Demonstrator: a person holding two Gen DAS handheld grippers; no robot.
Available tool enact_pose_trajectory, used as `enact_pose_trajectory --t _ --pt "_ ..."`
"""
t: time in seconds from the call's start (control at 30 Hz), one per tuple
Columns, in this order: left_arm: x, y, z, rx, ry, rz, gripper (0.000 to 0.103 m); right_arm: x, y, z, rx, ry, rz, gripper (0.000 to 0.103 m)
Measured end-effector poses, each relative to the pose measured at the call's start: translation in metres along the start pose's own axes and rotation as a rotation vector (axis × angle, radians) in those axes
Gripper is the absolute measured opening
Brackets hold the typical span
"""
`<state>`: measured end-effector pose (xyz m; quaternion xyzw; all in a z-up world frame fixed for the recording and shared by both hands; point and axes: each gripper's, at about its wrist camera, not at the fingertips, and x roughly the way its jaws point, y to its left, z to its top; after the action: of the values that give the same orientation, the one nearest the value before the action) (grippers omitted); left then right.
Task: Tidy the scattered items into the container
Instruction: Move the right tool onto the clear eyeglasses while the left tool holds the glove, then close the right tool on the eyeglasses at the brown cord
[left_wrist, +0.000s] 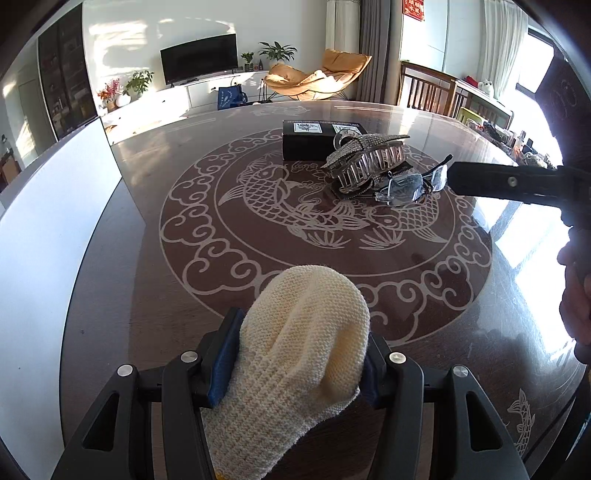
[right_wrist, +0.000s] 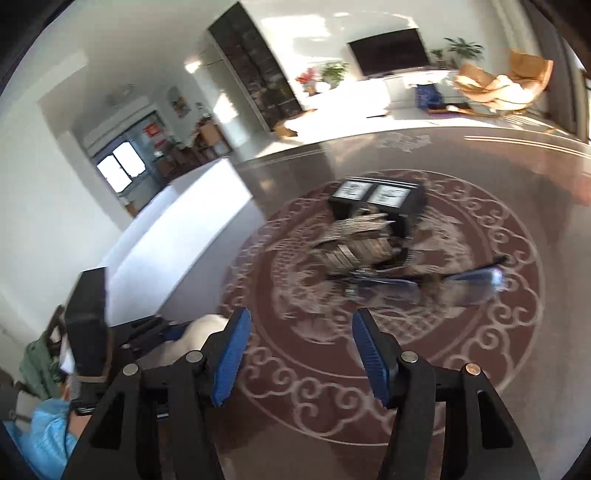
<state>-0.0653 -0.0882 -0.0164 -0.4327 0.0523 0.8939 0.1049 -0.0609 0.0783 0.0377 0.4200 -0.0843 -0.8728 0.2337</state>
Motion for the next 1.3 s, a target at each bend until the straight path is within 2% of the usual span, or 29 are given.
enact_pose_trajectory --t 0.03,0.13,0.23,0.4,0.57,0.73,0.8,0.87,0.93,0.97,1.03,1.13,1.2,1.3 --pt "0.0 0.0 0.0 0.0 0.0 0.0 0.055 0.001 -0.012 0.0 0.04 0.009 -0.04 0.06" --pt "0.0 0.0 0.0 0.0 0.0 0.0 0.055 0.001 -0.035 -0.002 0.103 0.018 -0.077 0.06" --pt "0.0 0.0 0.0 0.0 0.0 0.0 0.056 0.004 -0.035 -0.01 0.066 0.052 -0.129 0.06" --pt "0.0 0.0 0.0 0.0 0.0 0.0 0.056 -0.003 -0.022 -0.028 -0.029 0.035 -0.194 0.059" --pt "0.001 0.0 0.001 0.001 0.0 0.003 0.056 -0.008 -0.026 -0.038 -0.043 0.019 -0.172 0.06" --pt "0.002 -0.001 0.001 0.001 0.001 0.007 0.057 -0.007 -0.027 -0.038 -0.044 0.022 -0.141 0.068" --pt "0.002 -0.001 0.001 -0.002 0.001 0.007 0.058 -0.005 -0.022 -0.039 -0.119 0.047 -0.148 0.07" --pt "0.003 -0.001 0.0 -0.001 0.001 0.01 0.058 0.002 -0.008 -0.045 -0.34 0.116 -0.162 0.073" --pt "0.003 0.0 0.0 -0.001 0.001 0.011 0.059 -0.002 -0.003 -0.047 -0.516 0.126 -0.134 0.072" --pt "0.003 0.0 -0.001 -0.001 0.001 0.011 0.059 -0.002 -0.009 -0.044 -0.541 0.149 -0.115 0.072" --pt "0.003 0.0 -0.001 -0.001 0.001 0.011 0.059 -0.001 -0.024 -0.034 -0.56 0.167 -0.138 0.072" --pt "0.002 0.0 -0.001 -0.001 0.002 0.011 0.059 -0.013 -0.032 -0.007 -0.625 0.094 -0.108 0.072" --pt "0.002 0.0 0.0 -0.001 0.001 0.011 0.059 -0.009 -0.027 0.012 -0.683 0.084 -0.086 0.072" --pt "0.002 0.0 -0.001 -0.001 0.001 0.011 0.059 0.019 -0.01 0.027 -0.809 0.169 -0.047 0.072"
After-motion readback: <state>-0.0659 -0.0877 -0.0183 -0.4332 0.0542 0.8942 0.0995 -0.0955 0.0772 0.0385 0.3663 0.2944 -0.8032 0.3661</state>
